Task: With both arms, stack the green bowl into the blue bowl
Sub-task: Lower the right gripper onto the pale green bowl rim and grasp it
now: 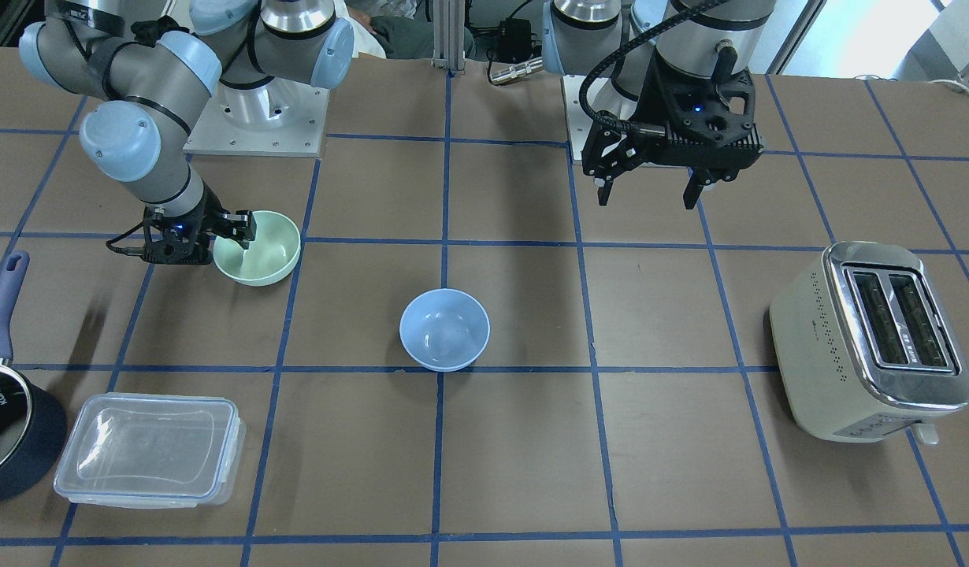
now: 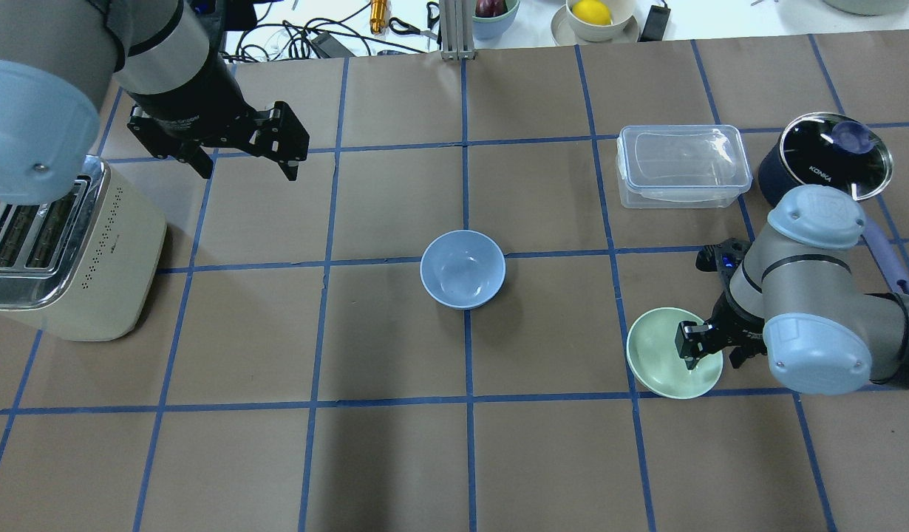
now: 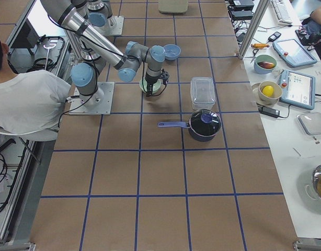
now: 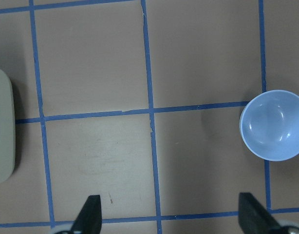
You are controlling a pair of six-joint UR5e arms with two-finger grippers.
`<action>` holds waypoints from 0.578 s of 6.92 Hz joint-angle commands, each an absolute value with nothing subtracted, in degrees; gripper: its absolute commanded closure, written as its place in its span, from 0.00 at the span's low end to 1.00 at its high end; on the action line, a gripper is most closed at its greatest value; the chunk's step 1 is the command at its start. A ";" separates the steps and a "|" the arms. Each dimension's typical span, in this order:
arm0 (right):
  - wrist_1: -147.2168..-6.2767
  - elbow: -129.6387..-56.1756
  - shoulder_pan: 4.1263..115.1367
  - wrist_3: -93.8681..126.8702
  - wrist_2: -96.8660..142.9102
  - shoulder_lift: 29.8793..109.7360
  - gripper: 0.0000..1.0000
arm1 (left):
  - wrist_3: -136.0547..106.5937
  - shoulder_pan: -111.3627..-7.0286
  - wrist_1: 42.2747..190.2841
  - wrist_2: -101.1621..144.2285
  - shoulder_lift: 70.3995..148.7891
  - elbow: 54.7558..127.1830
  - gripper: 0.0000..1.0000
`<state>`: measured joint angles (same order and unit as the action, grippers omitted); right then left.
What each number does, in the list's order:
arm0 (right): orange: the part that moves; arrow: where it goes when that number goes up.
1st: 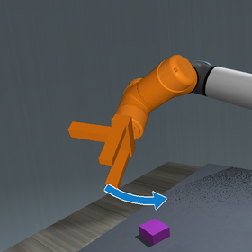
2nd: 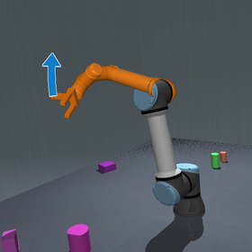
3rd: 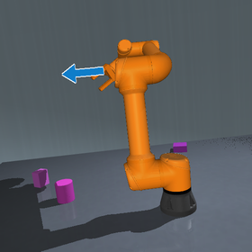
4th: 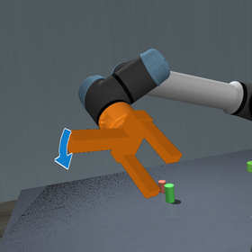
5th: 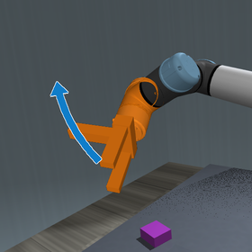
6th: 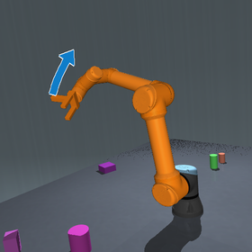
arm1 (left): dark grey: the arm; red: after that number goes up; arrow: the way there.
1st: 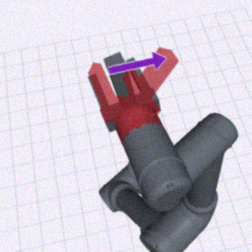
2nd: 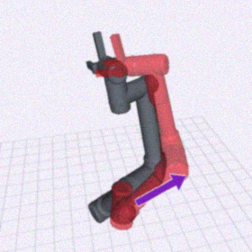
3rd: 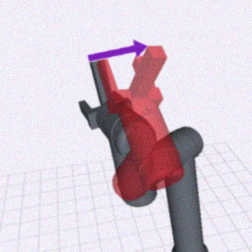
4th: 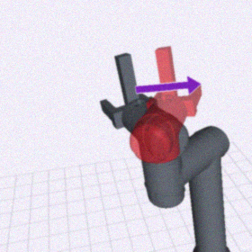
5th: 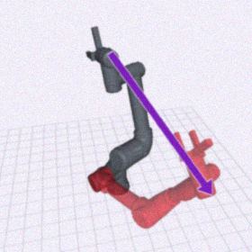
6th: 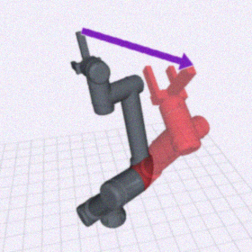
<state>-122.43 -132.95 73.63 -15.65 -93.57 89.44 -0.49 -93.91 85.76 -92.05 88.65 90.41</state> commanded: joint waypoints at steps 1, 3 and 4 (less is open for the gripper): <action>-122.52 -132.80 73.57 -15.56 -93.34 89.65 1.00 | -0.96 -93.96 85.43 -91.93 88.59 90.96 0.00; -122.43 -130.97 73.56 -15.12 -92.56 89.74 1.00 | -1.14 -94.22 85.25 -91.67 88.50 91.05 0.00; -119.13 -125.21 73.65 -14.68 -90.90 89.39 1.00 | -1.06 -94.31 84.99 -92.19 88.51 91.05 0.00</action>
